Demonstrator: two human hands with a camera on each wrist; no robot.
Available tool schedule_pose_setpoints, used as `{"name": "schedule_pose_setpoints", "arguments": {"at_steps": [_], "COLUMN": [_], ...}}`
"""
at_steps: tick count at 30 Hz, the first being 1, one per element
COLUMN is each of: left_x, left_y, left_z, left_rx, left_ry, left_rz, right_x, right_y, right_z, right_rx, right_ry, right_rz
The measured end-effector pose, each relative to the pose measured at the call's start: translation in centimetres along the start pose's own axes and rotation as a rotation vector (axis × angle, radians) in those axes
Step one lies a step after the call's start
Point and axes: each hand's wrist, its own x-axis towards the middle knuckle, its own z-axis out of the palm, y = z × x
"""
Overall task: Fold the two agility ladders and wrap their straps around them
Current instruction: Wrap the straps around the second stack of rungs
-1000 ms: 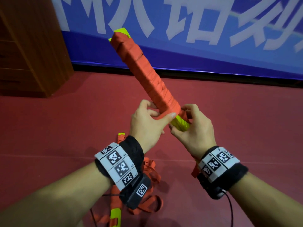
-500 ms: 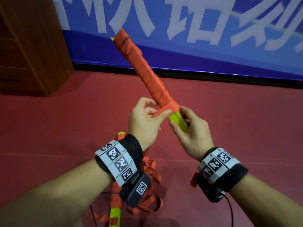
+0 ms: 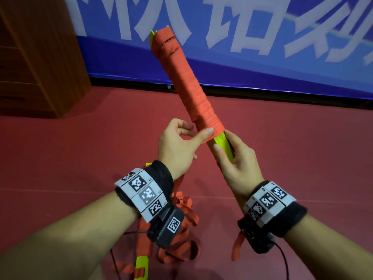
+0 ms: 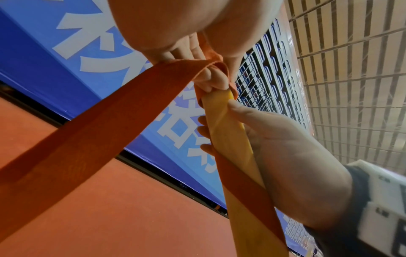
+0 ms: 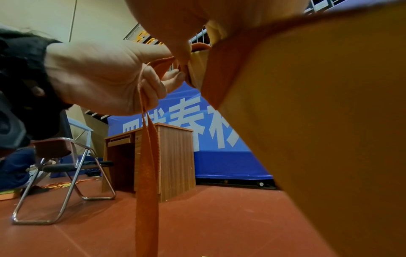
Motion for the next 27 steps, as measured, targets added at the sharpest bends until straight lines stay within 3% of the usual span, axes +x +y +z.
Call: {"name": "schedule_pose_setpoints", "arguments": {"at_steps": [6,12,19,27], "left_x": [-0.1,-0.5,-1.0,-1.6], "left_y": [0.2,-0.3,-0.5,-0.8], "left_z": [-0.2,0.0,0.7,1.4], "left_rx": [0.002,0.028,0.101,0.13], "left_ry": [-0.126,-0.05,0.017,0.072], "left_rz": [-0.022,-0.005,0.005,-0.052], "right_x": [-0.1,-0.2,0.1,0.3], "right_y": [-0.5,-0.7,-0.5,-0.6], "right_z": [-0.3,-0.5,-0.3,-0.2], "right_rx": [-0.009,-0.03,-0.232,-0.433], "right_ry": [-0.062,-0.088,-0.238,-0.169], "right_rz": [-0.01,0.027,0.124,0.181]}}
